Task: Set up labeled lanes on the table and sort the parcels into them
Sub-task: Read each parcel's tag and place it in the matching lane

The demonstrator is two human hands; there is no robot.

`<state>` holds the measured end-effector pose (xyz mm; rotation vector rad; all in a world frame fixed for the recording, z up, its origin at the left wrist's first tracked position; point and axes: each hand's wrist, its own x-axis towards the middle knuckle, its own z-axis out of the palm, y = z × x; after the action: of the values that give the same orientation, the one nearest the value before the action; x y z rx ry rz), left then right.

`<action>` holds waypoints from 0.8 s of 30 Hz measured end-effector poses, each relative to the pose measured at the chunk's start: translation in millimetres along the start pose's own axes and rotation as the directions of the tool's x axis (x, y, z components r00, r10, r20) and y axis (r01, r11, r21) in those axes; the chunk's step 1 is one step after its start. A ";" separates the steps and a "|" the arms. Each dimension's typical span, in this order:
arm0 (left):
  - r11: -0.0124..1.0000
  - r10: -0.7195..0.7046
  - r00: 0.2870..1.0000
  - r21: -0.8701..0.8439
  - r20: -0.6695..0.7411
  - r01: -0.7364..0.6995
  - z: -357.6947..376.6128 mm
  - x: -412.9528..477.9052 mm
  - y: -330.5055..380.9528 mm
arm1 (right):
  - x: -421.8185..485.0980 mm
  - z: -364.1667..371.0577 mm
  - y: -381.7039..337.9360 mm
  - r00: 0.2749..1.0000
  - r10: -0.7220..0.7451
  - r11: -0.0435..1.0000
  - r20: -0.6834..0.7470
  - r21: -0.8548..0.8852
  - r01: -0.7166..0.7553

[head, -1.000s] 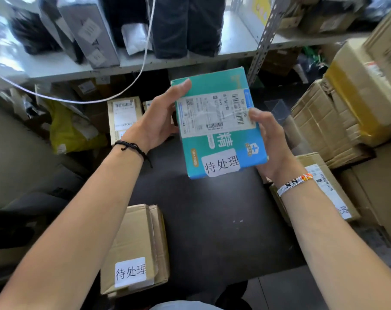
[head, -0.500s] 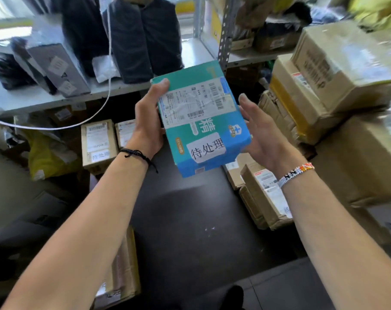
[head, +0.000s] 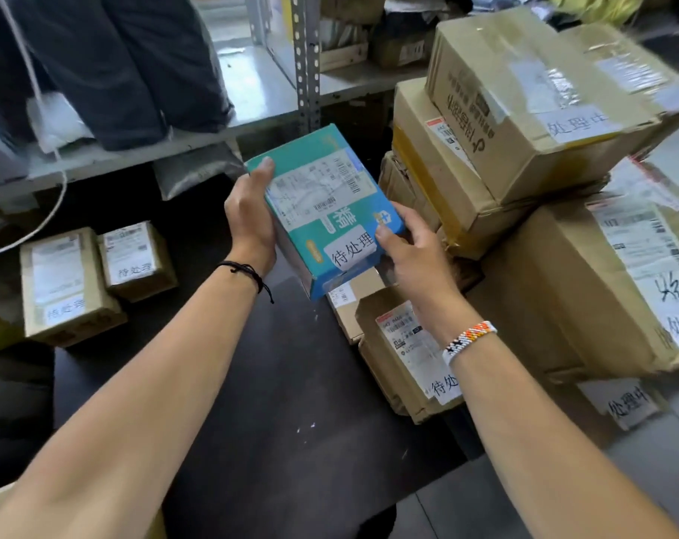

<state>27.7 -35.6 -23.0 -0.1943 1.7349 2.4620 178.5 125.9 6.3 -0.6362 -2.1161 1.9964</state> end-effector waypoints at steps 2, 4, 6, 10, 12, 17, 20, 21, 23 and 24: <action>0.998 -0.047 0.999 0.034 0.008 0.047 6.2 13.9 -18.9 | 10.4 -0.8 9.7 0.999 -0.007 0.996 -0.042 -0.085 0.003; 0.994 -0.097 0.995 0.054 0.026 0.096 9.6 23.2 -37.9 | 19.3 -0.8 18.6 0.998 -0.007 0.986 -0.068 -0.168 -0.005; 0.989 -0.140 0.989 0.060 0.043 0.137 11.9 28.2 -56.1 | 24.5 -1.1 29.0 0.995 -0.042 0.961 -0.085 -0.275 0.017; 0.979 -0.191 0.980 0.081 0.061 0.186 19.1 30.5 -79.7 | 20.6 -2.2 46.3 0.991 -0.102 0.856 -0.088 -0.515 0.043; 0.978 -0.198 0.978 0.087 0.069 0.192 22.9 28.9 -84.0 | 16.3 -3.4 53.1 0.990 -0.098 0.819 -0.103 -0.574 0.022; 0.974 -0.207 0.974 0.111 0.090 0.196 28.8 26.2 -88.5 | 11.7 -2.2 59.4 0.992 -0.089 0.731 -0.091 -0.683 0.003; 0.970 -0.202 0.972 0.159 0.117 0.183 28.6 22.5 -90.1 | 9.4 -0.2 62.9 0.992 -0.076 0.670 -0.098 -0.742 -0.022; 0.970 -0.198 0.971 0.170 0.131 0.175 27.8 21.2 -90.2 | 8.6 0.6 64.6 0.992 -0.080 0.650 -0.102 -0.760 -0.025; 0.966 -0.199 0.968 0.198 0.154 0.167 26.8 19.0 -89.3 | 6.8 3.4 66.6 0.990 -0.097 0.603 -0.100 -0.797 -0.021; 0.965 -0.197 0.968 0.207 0.158 0.163 26.9 17.2 -87.6 | 5.9 5.1 66.7 0.990 -0.110 0.582 -0.091 -0.813 -0.010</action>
<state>25.1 19.5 -98.2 -0.1055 1.7792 2.1002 183.9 124.8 -60.6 -0.7667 -2.8592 0.7748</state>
